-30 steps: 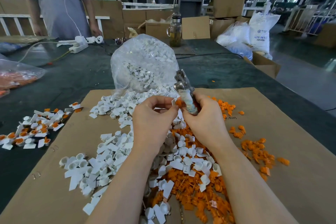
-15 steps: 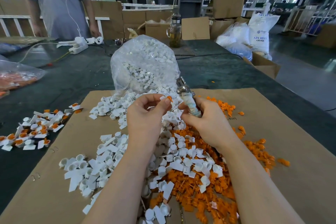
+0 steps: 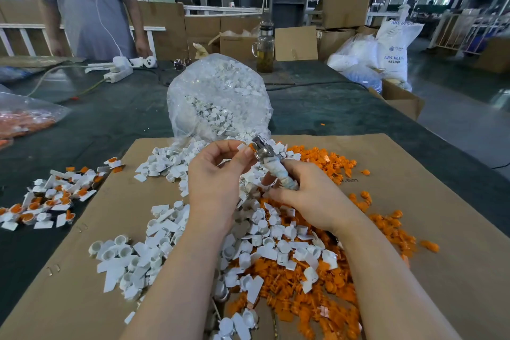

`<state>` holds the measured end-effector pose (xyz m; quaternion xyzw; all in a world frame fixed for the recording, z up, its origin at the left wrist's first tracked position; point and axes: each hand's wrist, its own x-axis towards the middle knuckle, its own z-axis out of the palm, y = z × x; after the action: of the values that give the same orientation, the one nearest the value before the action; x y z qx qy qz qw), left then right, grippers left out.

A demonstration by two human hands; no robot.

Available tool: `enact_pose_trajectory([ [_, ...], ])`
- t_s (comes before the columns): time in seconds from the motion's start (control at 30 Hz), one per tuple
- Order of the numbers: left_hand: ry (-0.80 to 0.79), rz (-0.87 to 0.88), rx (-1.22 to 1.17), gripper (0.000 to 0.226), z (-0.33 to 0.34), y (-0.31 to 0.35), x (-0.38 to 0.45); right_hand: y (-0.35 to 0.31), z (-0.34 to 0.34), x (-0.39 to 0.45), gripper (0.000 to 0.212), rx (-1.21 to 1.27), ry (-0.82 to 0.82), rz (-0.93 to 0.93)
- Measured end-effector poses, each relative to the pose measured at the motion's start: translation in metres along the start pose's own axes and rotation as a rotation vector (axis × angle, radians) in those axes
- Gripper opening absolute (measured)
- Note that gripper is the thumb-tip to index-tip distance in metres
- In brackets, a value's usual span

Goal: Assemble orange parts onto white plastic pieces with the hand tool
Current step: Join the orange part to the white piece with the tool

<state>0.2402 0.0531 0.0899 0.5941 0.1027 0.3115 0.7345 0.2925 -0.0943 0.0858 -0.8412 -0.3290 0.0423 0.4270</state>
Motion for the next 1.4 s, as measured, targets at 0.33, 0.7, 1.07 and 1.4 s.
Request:
enact_pose_trajectory([
  [0.33,-0.013,-0.024,-0.059,0.017,0.000,0.001,0.000,-0.001,0.005,0.002,0.006,-0.010,0.009,-0.022],
  [0.7,-0.021,-0.058,-0.093,0.014,-0.001,0.001,0.001,-0.003,0.007,0.002,0.032,-0.099,0.050,-0.034],
  [1.07,0.480,-0.385,-0.570,0.008,-0.046,0.018,0.020,0.008,0.005,0.002,0.009,-0.313,0.253,0.011],
  [1.4,0.773,-0.333,-0.895,0.029,-0.083,0.017,0.031,0.015,0.001,0.004,0.024,-0.480,0.288,0.162],
])
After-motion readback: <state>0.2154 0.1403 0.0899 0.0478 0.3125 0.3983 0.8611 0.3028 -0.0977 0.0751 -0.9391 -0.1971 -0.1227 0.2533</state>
